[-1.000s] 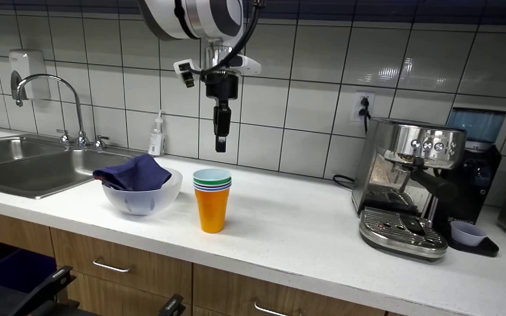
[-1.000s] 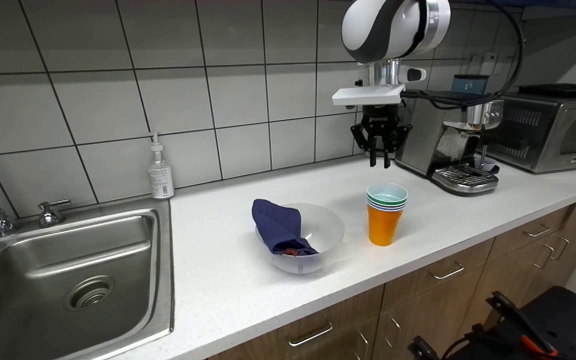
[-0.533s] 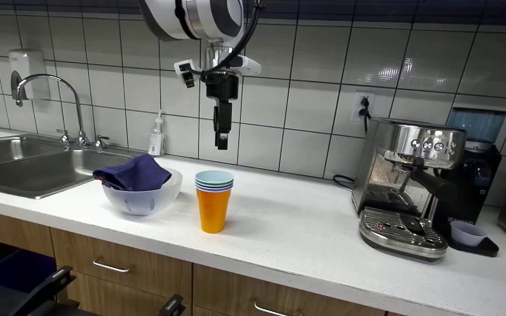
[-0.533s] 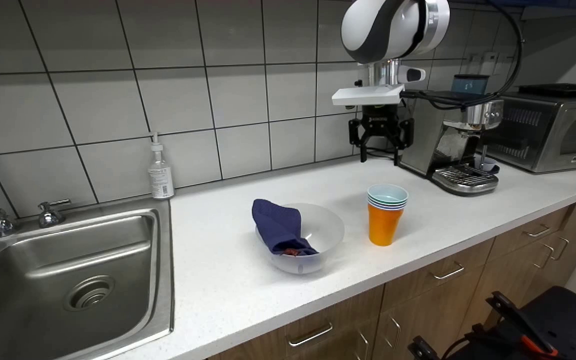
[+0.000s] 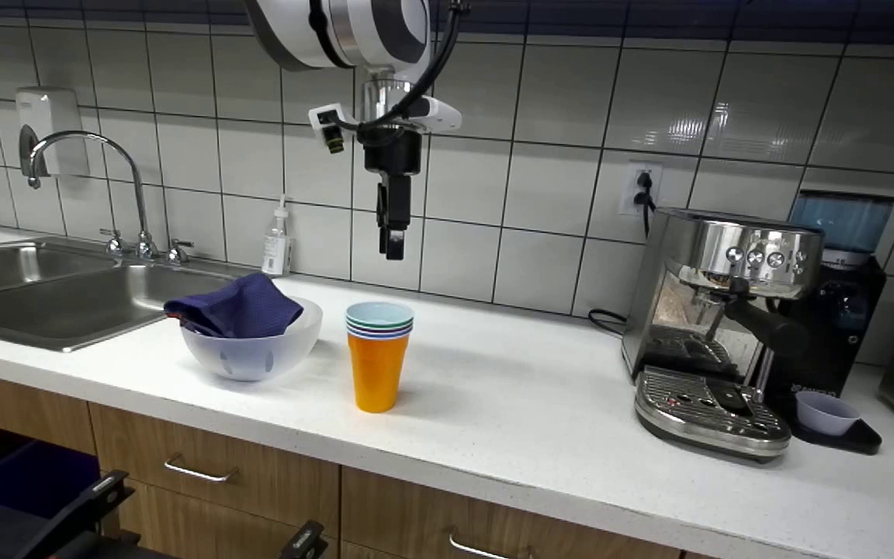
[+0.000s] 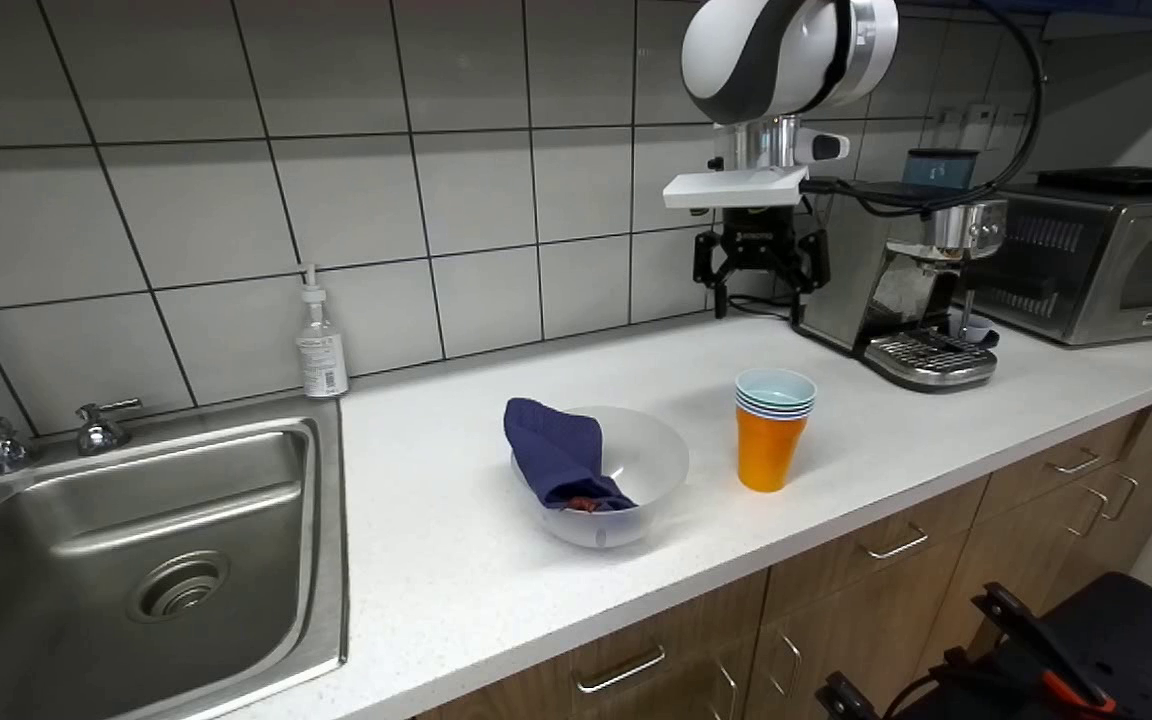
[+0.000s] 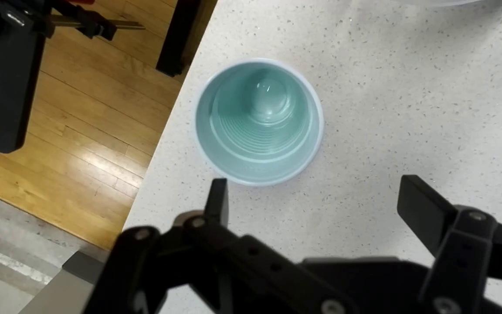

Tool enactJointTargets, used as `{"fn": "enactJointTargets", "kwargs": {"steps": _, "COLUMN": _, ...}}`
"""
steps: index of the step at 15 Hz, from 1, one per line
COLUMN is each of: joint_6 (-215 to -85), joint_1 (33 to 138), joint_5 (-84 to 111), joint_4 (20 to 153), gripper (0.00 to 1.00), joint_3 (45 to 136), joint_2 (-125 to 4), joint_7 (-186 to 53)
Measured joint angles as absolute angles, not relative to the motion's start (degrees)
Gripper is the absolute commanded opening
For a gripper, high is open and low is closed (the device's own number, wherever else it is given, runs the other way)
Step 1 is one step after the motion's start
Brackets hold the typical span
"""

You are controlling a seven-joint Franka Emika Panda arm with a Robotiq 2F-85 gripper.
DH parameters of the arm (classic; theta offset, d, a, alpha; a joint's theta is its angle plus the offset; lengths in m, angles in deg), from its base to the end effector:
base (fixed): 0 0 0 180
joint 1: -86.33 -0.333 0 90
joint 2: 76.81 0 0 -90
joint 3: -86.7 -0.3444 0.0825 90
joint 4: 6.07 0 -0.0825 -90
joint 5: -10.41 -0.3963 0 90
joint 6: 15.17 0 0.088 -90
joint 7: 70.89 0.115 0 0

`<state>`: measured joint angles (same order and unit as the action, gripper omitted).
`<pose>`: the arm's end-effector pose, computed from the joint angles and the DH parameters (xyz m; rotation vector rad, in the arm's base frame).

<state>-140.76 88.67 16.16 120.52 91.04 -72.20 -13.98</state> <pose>0.5348 -0.0667 0.3479 2.6172 -1.5115 -0.0795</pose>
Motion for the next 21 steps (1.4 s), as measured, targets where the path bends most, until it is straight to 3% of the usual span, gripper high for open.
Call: {"fn": "enactJointTargets", "kwargs": {"steps": 21, "joint_6": -140.2, "joint_1": 87.1, "joint_5": 12.8, "joint_4": 120.9, "gripper": 1.0, "joint_3": 88.7, "joint_2": -80.6, "joint_7": -31.9}}
